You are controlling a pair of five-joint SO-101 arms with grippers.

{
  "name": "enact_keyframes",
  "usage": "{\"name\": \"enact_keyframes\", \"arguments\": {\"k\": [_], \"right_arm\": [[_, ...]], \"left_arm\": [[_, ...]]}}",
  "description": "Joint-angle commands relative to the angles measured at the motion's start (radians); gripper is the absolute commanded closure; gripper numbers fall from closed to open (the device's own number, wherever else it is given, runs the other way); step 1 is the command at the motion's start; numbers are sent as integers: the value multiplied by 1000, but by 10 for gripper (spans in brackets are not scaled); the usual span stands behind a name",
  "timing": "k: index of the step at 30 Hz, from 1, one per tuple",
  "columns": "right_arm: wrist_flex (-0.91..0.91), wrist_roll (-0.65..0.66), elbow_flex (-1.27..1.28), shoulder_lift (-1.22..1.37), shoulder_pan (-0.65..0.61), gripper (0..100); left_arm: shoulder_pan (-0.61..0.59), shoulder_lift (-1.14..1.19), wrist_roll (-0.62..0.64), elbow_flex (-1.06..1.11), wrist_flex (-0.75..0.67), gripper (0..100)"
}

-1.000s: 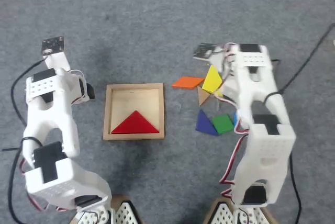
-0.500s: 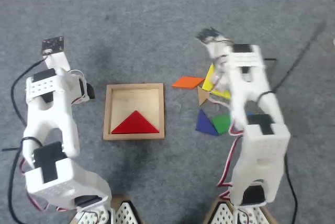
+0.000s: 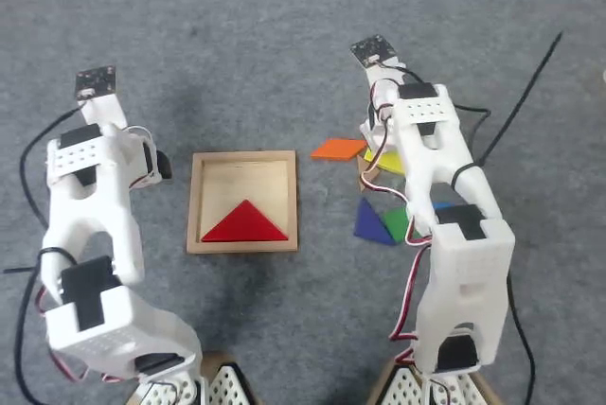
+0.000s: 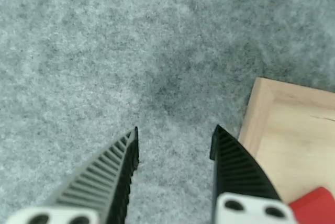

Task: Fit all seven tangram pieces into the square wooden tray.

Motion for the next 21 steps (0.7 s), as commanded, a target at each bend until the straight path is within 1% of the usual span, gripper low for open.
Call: {"name": "enact_keyframes", "arguments": {"k": [1,4,7,12,17,21], "right_arm": [[-15,-11,-23,2,-36,637],[25,-14,-26,-5,-42,637],[56,-58,-35,-7,-51,637],[85,-77,-51,-7,-68,637],[119,-175,-66,-58,-71,637],[111,-210,-11,-114,-87,637]], "left_arm": [[-5,-54,8,-22,-14,780],[-5,-54,6,-22,-14,780],[-5,-54,6,-22,-11,780],[-5,-54,6,-22,-9,780],[-5,-54,6,-21,-14,780],[-5,-54,6,-21,-14,780]]}}
